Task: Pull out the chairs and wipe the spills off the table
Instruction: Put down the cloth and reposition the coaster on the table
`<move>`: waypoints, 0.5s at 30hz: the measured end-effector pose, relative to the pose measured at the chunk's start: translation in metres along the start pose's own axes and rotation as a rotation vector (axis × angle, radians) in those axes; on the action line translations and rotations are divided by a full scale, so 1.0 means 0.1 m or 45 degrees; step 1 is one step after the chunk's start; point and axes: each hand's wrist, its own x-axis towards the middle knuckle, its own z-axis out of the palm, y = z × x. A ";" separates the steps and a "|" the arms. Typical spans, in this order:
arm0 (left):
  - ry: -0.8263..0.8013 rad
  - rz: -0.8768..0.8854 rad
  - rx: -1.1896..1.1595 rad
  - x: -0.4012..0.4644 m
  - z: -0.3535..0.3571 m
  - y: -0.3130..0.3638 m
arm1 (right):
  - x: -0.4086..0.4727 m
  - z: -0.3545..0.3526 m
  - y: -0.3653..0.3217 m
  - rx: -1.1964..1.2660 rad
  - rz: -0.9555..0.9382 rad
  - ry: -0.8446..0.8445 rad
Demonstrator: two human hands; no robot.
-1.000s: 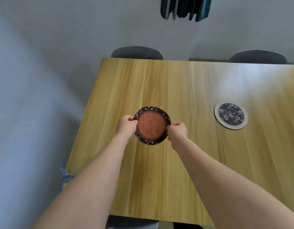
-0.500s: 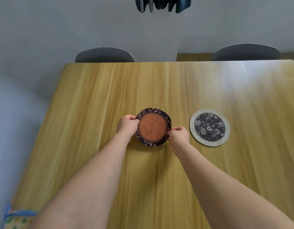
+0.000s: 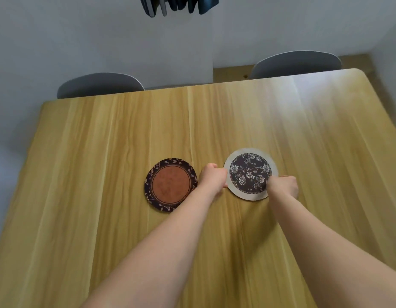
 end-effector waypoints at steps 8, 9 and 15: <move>0.086 0.023 0.322 -0.01 0.12 -0.27 | -0.06 -0.08 0.17 -0.075 -0.115 -0.154; 0.123 0.011 0.337 -0.02 0.07 -0.32 | -0.12 -0.07 0.18 -0.057 -0.120 -0.183; 0.323 -0.066 0.309 -0.10 -0.27 -0.44 | -0.41 0.11 0.21 -0.054 -0.163 -0.312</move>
